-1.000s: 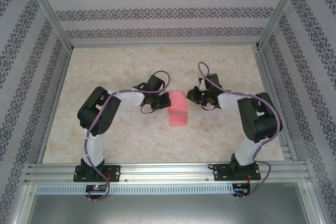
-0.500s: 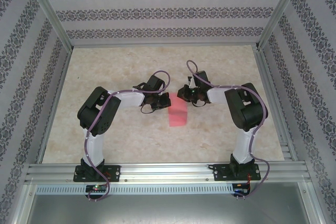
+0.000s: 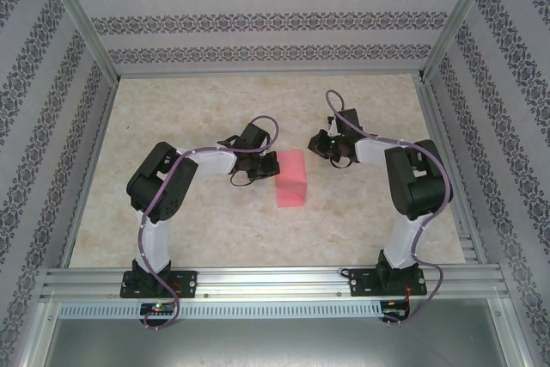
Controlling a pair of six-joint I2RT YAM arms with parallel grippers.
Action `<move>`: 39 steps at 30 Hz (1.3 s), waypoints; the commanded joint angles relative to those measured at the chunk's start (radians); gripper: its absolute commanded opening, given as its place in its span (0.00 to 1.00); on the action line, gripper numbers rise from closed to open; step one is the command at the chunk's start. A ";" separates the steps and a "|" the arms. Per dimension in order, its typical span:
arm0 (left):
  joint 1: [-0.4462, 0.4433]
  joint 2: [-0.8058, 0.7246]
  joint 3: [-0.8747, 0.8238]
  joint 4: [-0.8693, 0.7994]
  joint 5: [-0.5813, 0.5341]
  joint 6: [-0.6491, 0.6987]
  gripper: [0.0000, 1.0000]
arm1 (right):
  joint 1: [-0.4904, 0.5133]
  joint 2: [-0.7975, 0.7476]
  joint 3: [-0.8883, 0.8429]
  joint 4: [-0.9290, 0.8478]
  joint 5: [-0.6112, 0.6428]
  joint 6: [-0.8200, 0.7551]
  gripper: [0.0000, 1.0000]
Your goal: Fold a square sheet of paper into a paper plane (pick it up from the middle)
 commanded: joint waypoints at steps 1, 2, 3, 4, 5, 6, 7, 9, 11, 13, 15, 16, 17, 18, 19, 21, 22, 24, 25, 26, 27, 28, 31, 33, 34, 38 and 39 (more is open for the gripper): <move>-0.011 0.096 -0.064 -0.215 -0.133 0.021 0.00 | 0.055 -0.117 -0.061 -0.021 -0.032 -0.017 0.11; -0.012 0.098 -0.063 -0.213 -0.131 0.021 0.00 | 0.074 -0.132 -0.086 -0.017 -0.052 -0.006 0.11; -0.013 0.098 -0.062 -0.211 -0.134 0.020 0.00 | 0.092 -0.139 -0.105 -0.016 -0.071 0.003 0.11; -0.014 0.098 -0.062 -0.212 -0.134 0.021 0.00 | 0.108 -0.142 -0.121 -0.020 -0.089 0.009 0.11; -0.014 0.099 -0.062 -0.212 -0.136 0.019 0.00 | 0.124 -0.142 -0.134 -0.025 -0.102 0.017 0.11; -0.013 0.099 -0.062 -0.212 -0.138 0.019 0.00 | 0.137 -0.142 -0.148 -0.029 -0.110 0.022 0.11; -0.014 0.099 -0.062 -0.211 -0.138 0.019 0.00 | 0.147 -0.141 -0.157 -0.032 -0.114 0.026 0.11; -0.013 0.099 -0.066 -0.207 -0.140 0.018 0.00 | 0.162 -0.136 -0.181 -0.039 -0.127 0.028 0.11; -0.013 0.101 -0.070 -0.202 -0.141 0.014 0.00 | 0.171 -0.129 -0.197 -0.051 -0.127 0.023 0.11; -0.015 0.102 -0.069 -0.201 -0.141 0.016 0.00 | 0.179 -0.120 -0.214 -0.055 -0.127 0.019 0.11; -0.016 0.104 -0.068 -0.199 -0.141 0.015 0.00 | 0.184 -0.107 -0.227 -0.060 -0.129 0.014 0.11; -0.017 0.105 -0.068 -0.199 -0.142 0.014 0.00 | 0.184 -0.104 -0.233 -0.061 -0.132 0.013 0.11; -0.016 0.105 -0.068 -0.199 -0.142 0.013 0.00 | 0.184 -0.102 -0.240 -0.065 -0.131 0.007 0.11; -0.018 0.105 -0.069 -0.199 -0.143 0.013 0.00 | 0.184 -0.101 -0.250 -0.070 -0.128 0.004 0.12; -0.018 0.105 -0.070 -0.199 -0.142 0.013 0.00 | 0.182 -0.101 -0.256 -0.077 -0.127 -0.003 0.12; -0.019 0.107 -0.072 -0.198 -0.145 0.010 0.00 | 0.182 -0.104 -0.271 -0.082 -0.127 -0.012 0.12; -0.019 0.107 -0.072 -0.198 -0.145 0.009 0.00 | 0.180 -0.105 -0.278 -0.082 -0.128 -0.014 0.12; -0.019 0.110 -0.072 -0.198 -0.146 0.007 0.00 | 0.181 -0.104 -0.291 -0.082 -0.129 -0.016 0.12; -0.019 0.111 -0.073 -0.198 -0.146 0.006 0.00 | 0.181 -0.105 -0.298 -0.082 -0.130 -0.016 0.12; -0.019 0.111 -0.072 -0.199 -0.147 0.005 0.00 | 0.181 -0.106 -0.307 -0.082 -0.132 -0.017 0.12; -0.019 0.112 -0.073 -0.199 -0.149 0.003 0.00 | 0.181 -0.109 -0.316 -0.082 -0.133 -0.016 0.12; -0.020 0.112 -0.073 -0.198 -0.152 0.002 0.00 | 0.180 -0.115 -0.327 -0.082 -0.134 -0.017 0.12; -0.019 0.112 -0.078 -0.197 -0.155 -0.001 0.00 | 0.182 -0.146 -0.371 -0.089 -0.140 -0.021 0.12; -0.019 0.115 -0.079 -0.195 -0.157 -0.002 0.00 | 0.186 -0.166 -0.401 -0.105 -0.146 -0.022 0.12; -0.019 0.115 -0.078 -0.195 -0.158 -0.002 0.00 | 0.189 -0.172 -0.411 -0.117 -0.144 -0.021 0.12; -0.019 0.118 -0.079 -0.192 -0.161 -0.004 0.00 | 0.210 -0.196 -0.455 -0.167 -0.134 -0.013 0.12; -0.019 0.119 -0.080 -0.191 -0.160 -0.004 0.00 | 0.214 -0.203 -0.466 -0.172 -0.129 -0.007 0.11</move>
